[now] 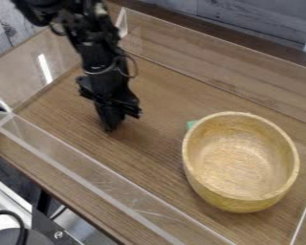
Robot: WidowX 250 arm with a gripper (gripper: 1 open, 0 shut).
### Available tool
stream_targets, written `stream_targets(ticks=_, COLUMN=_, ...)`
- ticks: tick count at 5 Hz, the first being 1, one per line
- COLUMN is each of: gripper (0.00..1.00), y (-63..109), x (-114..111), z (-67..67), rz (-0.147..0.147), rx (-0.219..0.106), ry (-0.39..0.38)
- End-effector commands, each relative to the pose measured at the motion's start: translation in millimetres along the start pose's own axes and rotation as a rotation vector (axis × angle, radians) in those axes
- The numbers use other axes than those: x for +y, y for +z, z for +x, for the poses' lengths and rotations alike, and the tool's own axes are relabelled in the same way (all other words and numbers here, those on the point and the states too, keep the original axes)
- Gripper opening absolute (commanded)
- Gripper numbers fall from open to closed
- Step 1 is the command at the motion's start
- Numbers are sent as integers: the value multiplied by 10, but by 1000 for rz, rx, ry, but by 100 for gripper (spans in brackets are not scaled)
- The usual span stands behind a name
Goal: Remove the green block from inside the brown bowl and put it on the table
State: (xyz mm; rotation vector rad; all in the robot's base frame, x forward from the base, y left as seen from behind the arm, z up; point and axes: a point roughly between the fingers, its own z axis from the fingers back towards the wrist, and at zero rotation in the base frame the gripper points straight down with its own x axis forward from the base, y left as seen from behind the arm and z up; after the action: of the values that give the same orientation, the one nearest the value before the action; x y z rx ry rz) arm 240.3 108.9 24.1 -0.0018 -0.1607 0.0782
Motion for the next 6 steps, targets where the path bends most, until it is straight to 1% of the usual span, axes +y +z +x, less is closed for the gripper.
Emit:
stream_targets(ticks=1, gripper=0, y=117, x=177, z=157, rz=-4, rx=-100, ry=35)
stream_targets(ticks=2, gripper=0, y=69, x=202, z=199, rz=12, rx=-80, ry=55)
stream_targets(ticks=3, gripper=100, y=79, x=175, z=240, rz=19, rx=-56, ry=77)
stream_targets(ticks=4, gripper=100, y=82, x=145, z=277, rz=27, rx=-33, ry=96)
stream_targets(ticks=5, gripper=100, y=387, x=157, z=290, rz=27, rx=-36, ry=130)
stream_targets(ticks=6, gripper=100, y=566, x=155, z=358, rz=45, rx=-100, ry=115)
